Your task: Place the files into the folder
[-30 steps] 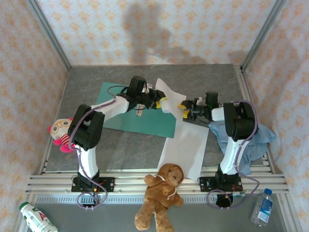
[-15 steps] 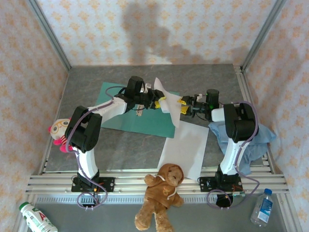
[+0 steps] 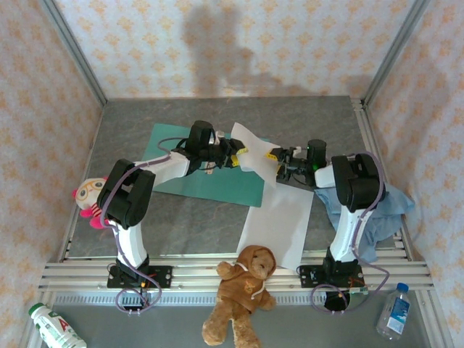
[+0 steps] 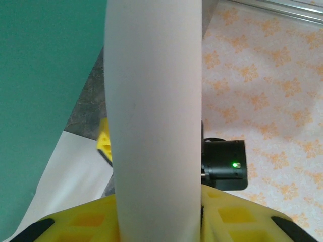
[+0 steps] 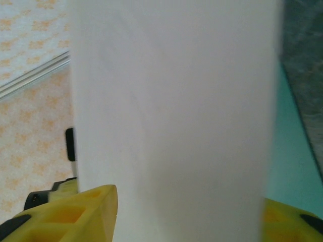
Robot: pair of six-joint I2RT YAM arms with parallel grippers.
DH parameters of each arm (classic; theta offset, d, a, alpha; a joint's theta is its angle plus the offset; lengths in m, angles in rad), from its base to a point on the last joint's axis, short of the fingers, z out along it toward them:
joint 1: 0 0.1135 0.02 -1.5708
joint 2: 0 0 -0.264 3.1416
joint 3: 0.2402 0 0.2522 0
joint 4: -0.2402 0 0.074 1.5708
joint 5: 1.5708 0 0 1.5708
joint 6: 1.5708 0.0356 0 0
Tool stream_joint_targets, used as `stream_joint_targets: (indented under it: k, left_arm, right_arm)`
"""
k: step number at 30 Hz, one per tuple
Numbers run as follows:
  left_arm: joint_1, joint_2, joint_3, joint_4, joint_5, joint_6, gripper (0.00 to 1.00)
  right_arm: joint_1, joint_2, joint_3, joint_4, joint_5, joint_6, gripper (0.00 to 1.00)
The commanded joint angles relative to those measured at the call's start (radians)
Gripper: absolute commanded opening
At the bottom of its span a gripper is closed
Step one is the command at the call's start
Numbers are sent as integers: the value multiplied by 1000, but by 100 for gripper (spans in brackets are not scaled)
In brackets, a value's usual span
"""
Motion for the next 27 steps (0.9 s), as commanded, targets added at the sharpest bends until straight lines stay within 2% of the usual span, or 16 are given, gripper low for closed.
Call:
stream_joint_targets:
  k: [1,9,14,16,18,23,27]
  left_arm:
    - [14,-46,-9,58,7,-18,36]
    - [17,-56,-26,34,13,1,36]
    - [24,-67,-38,25,12,10,36]
    - [24,-70,-41,22,14,13,37]
    - [26,-73,-43,11,16,22,38]
    - [36,-100,-41,-63,14,78,54]
    - [61,-161,-24,-232,-23,196,73]
  right_arm:
    - [14,13,-14,61,14,11,52]
    - [14,9,-22,122,19,48,43]
    - [14,9,-32,174,26,82,31]
    - [14,9,-35,201,30,103,22]
    - [14,6,-36,230,34,131,7]
    - [14,-33,-24,221,32,148,2]
    - [14,-116,22,17,25,31,0]
